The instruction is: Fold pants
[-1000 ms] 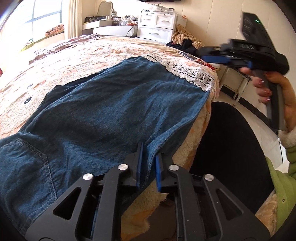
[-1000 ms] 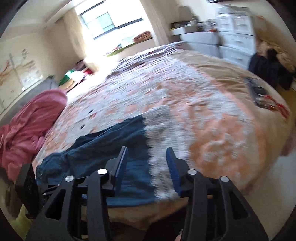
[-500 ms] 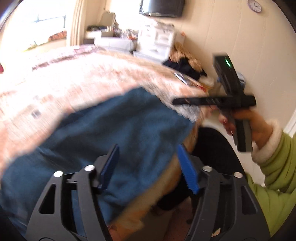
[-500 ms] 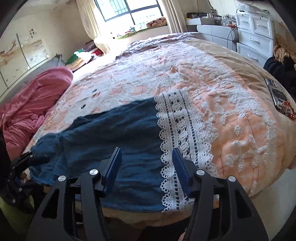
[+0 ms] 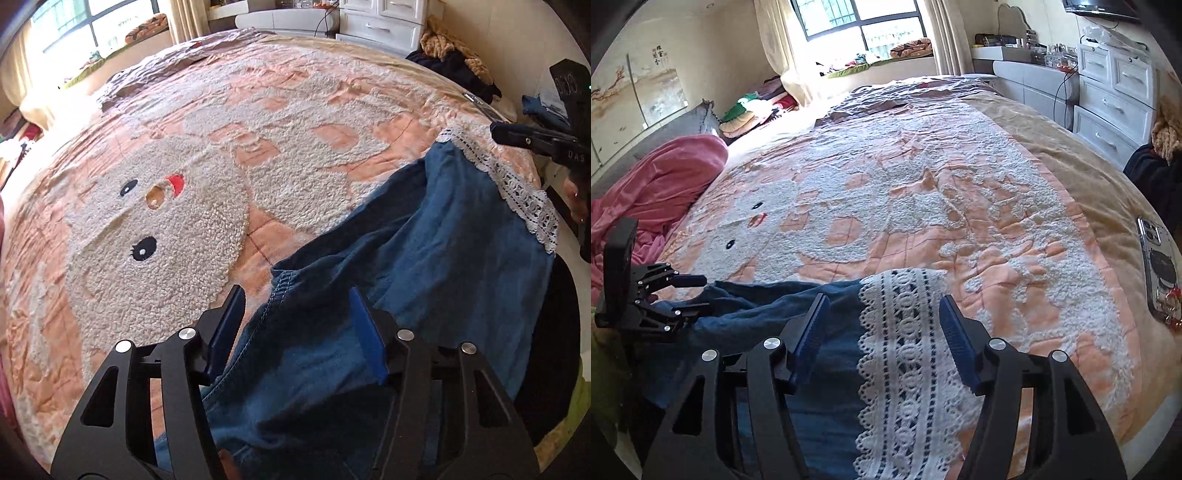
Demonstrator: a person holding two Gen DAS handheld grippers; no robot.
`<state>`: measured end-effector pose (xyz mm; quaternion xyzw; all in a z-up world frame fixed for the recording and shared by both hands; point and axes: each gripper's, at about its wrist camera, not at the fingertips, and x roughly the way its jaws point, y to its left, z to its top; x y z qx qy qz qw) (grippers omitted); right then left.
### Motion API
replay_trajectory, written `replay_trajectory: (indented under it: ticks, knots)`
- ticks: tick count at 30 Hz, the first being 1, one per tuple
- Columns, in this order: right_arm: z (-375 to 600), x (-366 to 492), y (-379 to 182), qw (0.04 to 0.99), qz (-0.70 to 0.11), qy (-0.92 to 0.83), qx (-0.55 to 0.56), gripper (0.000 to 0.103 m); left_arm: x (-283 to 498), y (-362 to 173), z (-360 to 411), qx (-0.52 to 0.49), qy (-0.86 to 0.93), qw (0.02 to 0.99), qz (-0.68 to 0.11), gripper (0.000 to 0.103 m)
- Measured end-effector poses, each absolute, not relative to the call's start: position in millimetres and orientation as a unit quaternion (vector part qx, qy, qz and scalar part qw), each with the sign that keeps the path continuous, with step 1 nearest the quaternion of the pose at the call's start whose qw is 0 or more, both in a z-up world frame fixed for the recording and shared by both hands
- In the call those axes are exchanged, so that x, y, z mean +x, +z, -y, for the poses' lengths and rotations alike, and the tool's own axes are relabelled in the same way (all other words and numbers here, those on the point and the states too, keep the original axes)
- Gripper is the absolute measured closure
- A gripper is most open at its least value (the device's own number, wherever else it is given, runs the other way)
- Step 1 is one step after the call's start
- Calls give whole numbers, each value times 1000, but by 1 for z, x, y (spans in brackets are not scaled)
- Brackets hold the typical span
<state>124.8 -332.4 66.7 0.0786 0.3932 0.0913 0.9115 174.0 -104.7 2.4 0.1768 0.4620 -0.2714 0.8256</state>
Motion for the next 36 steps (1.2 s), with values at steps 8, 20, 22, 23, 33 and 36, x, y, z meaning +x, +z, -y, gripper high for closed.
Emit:
replay_trajectory:
  ticks: [8, 20, 22, 23, 33, 36]
  knots:
    - [339, 146, 46, 904, -410, 91, 84, 42, 201, -7, 95, 87, -264, 828, -488, 96]
    - [356, 176, 37, 889, -433, 99, 114, 42, 204, -13, 83, 23, -269, 827, -493, 68]
    - [356, 183, 31, 884, -444, 92, 112, 60, 204, -16, 89, 37, -267, 827, -494, 68]
    - [351, 184, 28, 881, -449, 111, 102, 82, 202, -17, 91, 44, -267, 828, -491, 77]
    - [338, 129, 44, 922, -367, 121, 24, 84, 199, -8, 80, 8, -265, 843, -468, 94]
    - [331, 139, 32, 911, -396, 112, -3, 61, 197, -14, 84, 23, -256, 843, -473, 90]
